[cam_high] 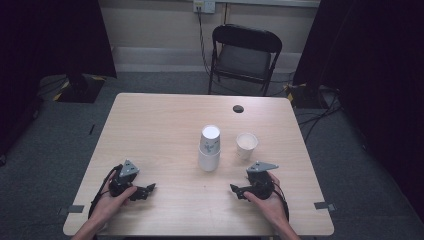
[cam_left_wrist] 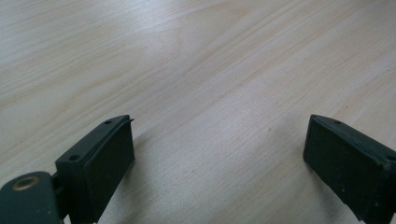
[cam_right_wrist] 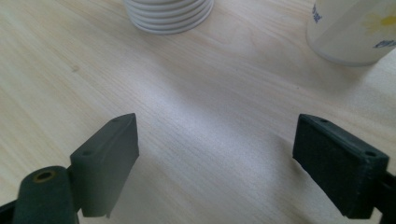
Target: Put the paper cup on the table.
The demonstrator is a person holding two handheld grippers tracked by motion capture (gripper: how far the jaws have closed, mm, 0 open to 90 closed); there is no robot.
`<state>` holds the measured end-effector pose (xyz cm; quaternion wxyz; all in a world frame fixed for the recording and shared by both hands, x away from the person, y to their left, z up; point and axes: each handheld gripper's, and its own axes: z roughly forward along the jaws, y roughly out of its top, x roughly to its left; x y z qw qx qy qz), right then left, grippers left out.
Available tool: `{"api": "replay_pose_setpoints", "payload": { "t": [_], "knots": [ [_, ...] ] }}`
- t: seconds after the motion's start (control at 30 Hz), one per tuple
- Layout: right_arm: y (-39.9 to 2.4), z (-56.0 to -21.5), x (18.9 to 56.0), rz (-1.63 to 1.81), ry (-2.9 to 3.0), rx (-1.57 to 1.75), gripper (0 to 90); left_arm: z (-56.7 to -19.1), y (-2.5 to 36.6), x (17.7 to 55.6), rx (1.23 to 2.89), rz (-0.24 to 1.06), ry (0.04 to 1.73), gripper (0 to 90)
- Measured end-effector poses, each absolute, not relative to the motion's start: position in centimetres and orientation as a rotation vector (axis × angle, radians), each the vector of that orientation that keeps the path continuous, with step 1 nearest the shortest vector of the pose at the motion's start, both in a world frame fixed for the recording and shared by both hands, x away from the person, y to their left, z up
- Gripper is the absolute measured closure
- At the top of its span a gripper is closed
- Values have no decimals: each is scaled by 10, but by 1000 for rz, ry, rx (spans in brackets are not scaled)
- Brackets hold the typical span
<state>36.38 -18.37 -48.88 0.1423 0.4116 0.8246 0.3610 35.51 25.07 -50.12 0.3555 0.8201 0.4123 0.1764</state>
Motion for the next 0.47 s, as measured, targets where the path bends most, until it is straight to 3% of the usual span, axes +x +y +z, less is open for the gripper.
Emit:
{"api": "replay_pose_setpoints", "payload": {
  "t": [0.47],
  "knots": [
    [-178,-500,354,1001,2318,1158,119,-501,250,355,2126,451,1061,57]
  ]
}}
